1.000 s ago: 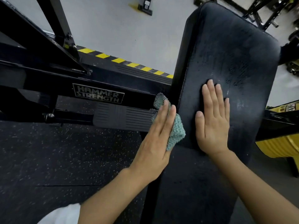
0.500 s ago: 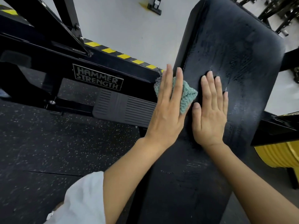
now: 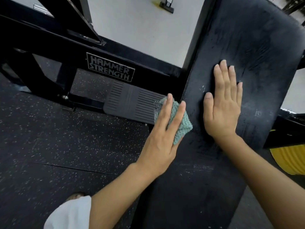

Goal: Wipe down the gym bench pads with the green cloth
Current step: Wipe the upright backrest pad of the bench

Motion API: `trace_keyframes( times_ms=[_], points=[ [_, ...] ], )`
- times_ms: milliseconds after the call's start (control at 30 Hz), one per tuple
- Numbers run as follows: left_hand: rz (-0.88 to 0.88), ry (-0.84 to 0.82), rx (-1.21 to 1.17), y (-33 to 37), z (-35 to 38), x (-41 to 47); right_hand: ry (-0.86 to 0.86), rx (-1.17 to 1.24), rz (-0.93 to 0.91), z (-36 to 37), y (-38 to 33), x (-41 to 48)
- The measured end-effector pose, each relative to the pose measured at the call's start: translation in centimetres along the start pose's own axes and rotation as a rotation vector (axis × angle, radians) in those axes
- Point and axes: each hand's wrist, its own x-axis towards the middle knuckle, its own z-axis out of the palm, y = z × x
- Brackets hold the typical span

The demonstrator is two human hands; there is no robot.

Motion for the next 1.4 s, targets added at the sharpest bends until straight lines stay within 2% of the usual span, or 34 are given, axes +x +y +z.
trace_keyframes(
  times_ms=[233,500,733,900,1233,1400],
  points=[
    [-0.087,0.023,0.113,0.2,2.0,-4.9,0.019,0.006,-0.007,-0.1,-0.1,-0.1],
    [-0.096,0.097,0.033,1.0,1.4,1.0,0.031,0.014,-0.003,-0.1,0.0,-0.2],
    [0.004,0.044,-0.088,0.3,-1.0,6.2,0.035,0.041,-0.013,-0.1,0.2,-0.2],
    [-0.005,-0.011,-0.138,-0.6,-0.4,1.8,0.038,0.027,-0.012,0.0,0.0,-0.2],
    [-0.08,-0.111,-0.073,-1.3,1.1,-8.8,0.034,-0.002,-0.012,0.0,-0.3,-0.2],
    [-0.087,-0.103,-0.003,-1.2,1.7,-9.8,0.011,0.026,0.038,-0.1,-1.1,-1.3]
  ],
)
